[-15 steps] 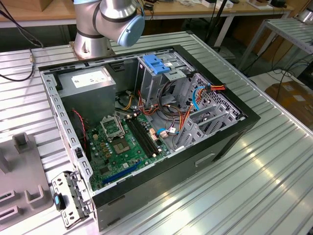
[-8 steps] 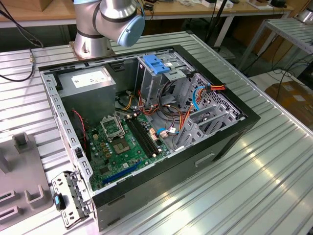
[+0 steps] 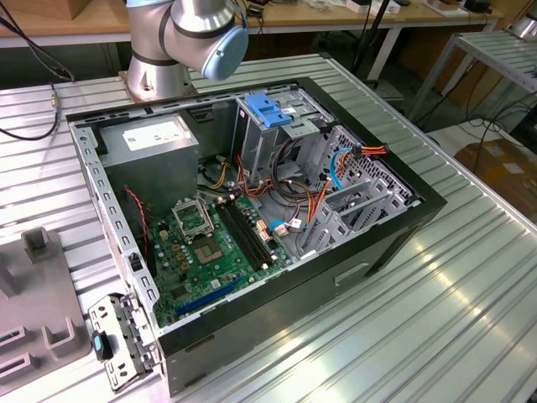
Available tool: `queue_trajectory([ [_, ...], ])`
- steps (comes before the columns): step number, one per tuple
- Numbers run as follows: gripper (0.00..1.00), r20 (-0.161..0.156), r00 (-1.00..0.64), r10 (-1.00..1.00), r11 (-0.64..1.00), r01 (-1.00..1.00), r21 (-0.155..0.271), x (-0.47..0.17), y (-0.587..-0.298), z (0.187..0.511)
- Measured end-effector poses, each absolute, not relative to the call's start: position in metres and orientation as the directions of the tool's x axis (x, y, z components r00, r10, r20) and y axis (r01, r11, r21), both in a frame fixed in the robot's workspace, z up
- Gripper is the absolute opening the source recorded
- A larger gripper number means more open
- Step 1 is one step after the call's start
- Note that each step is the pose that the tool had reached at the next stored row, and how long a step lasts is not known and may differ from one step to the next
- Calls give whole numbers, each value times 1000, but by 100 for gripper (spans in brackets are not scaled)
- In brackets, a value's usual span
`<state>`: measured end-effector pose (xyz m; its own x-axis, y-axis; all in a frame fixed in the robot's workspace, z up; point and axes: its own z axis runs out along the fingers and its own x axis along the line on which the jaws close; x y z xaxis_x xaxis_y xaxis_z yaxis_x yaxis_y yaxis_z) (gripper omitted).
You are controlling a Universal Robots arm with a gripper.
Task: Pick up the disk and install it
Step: 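Pick up the disk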
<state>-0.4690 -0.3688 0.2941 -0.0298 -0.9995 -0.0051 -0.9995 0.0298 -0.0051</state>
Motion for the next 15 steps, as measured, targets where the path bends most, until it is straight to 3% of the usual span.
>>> queue_trajectory([
  [1, 46, -5, -30, -1000, 30, -1000, -5, -469, -369, 294],
  [2, 39, -5, -30, -1000, 30, -1000, -5, -469, -369, 294],
  [15, 37, -5, -30, -1000, 30, -1000, -5, -469, -372, 294],
])
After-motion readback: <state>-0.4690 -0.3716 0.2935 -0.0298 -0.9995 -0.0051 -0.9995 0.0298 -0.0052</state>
